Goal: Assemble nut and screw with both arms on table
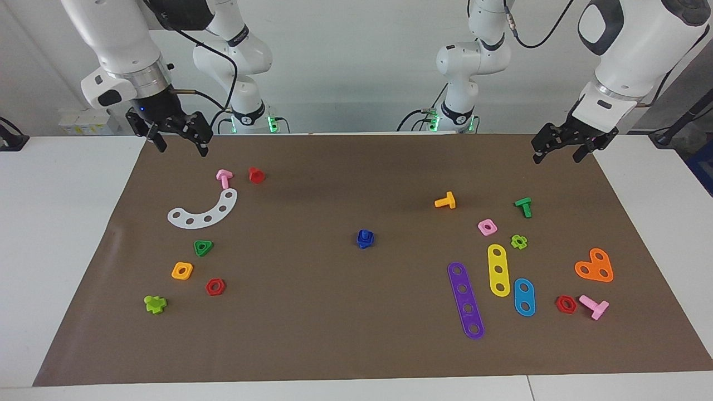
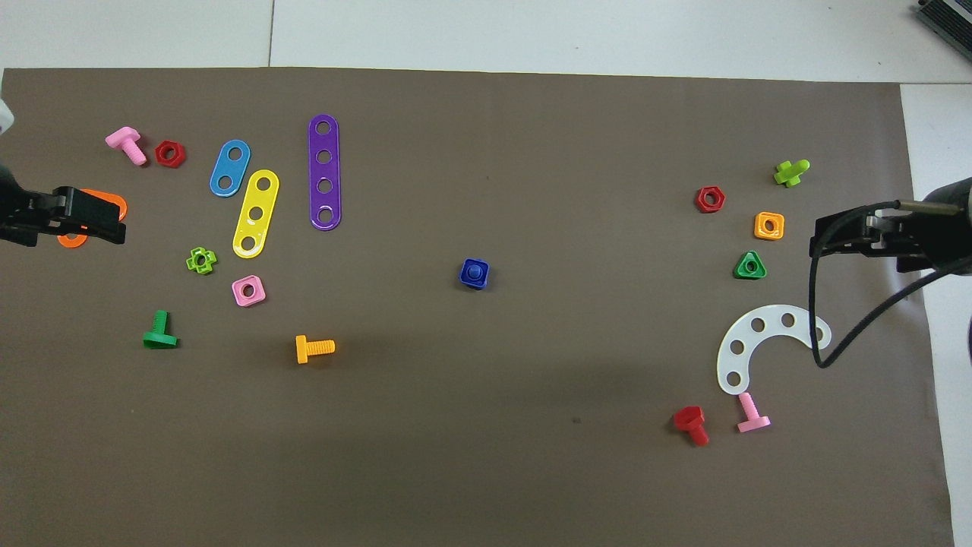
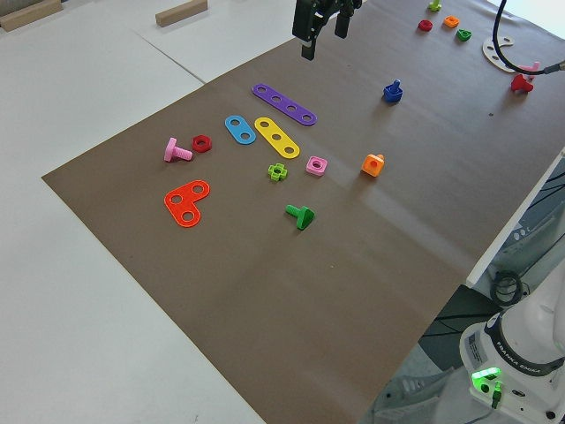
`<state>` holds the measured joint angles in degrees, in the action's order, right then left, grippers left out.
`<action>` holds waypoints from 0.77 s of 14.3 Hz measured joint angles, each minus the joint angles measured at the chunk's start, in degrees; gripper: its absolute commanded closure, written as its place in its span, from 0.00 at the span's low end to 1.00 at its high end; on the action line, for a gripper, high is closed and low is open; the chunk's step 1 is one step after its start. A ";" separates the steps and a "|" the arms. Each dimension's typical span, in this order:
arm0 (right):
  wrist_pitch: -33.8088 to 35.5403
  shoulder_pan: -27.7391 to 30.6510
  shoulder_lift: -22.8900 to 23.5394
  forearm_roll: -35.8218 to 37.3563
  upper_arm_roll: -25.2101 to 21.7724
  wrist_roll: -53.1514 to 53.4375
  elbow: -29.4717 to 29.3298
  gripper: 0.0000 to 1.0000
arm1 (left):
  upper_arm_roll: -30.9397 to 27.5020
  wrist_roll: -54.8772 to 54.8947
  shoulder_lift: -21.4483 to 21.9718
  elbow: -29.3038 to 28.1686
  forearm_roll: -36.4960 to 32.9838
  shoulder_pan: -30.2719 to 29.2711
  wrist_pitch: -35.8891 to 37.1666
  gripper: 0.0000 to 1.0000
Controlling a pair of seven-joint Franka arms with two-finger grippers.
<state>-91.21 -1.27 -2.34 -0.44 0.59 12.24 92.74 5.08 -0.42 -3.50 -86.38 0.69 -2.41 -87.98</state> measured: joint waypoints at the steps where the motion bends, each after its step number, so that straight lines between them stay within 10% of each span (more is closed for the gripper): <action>1: 0.00 0.00 0.00 0.00 0.00 0.00 0.00 0.00 | 0.07 0.07 0.03 0.00 -0.01 0.00 -0.07 0.00; 11: 0.00 0.00 0.00 0.00 0.00 0.00 0.00 0.00 | -0.16 0.45 0.04 -0.02 -0.11 -0.06 -1.64 0.00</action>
